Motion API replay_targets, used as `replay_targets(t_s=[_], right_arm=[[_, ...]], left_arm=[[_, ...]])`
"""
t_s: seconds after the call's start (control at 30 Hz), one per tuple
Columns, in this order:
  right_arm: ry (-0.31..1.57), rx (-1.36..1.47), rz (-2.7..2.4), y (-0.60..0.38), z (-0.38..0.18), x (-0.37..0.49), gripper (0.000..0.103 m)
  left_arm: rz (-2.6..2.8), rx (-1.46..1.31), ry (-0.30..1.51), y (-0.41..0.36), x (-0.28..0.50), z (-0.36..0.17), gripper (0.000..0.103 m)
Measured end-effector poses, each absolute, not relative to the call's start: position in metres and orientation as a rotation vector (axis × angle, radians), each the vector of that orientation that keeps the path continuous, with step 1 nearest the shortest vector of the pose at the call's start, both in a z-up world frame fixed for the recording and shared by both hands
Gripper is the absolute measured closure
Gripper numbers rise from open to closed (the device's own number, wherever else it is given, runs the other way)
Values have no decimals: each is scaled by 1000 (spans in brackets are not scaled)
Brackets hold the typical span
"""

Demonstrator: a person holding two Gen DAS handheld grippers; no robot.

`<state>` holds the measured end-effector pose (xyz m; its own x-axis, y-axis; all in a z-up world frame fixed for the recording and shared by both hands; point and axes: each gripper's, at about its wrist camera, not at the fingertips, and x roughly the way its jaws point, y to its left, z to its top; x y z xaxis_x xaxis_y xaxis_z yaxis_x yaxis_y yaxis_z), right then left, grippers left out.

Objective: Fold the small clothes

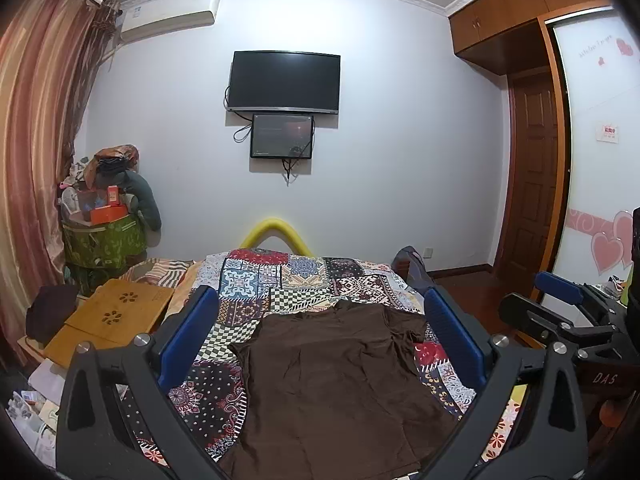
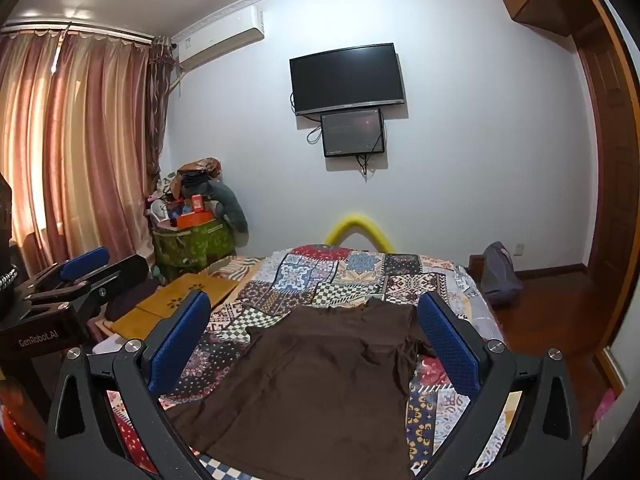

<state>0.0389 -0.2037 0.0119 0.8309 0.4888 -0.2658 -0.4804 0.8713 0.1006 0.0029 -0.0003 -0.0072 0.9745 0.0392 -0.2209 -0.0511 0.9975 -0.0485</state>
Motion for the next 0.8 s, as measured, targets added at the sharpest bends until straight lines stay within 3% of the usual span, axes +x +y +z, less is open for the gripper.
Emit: replay_targets(t_s=[0.8], right_arm=[[286, 31, 495, -207, 13, 35, 0]], left_arm=[[33, -40, 200, -6, -2, -4, 0]])
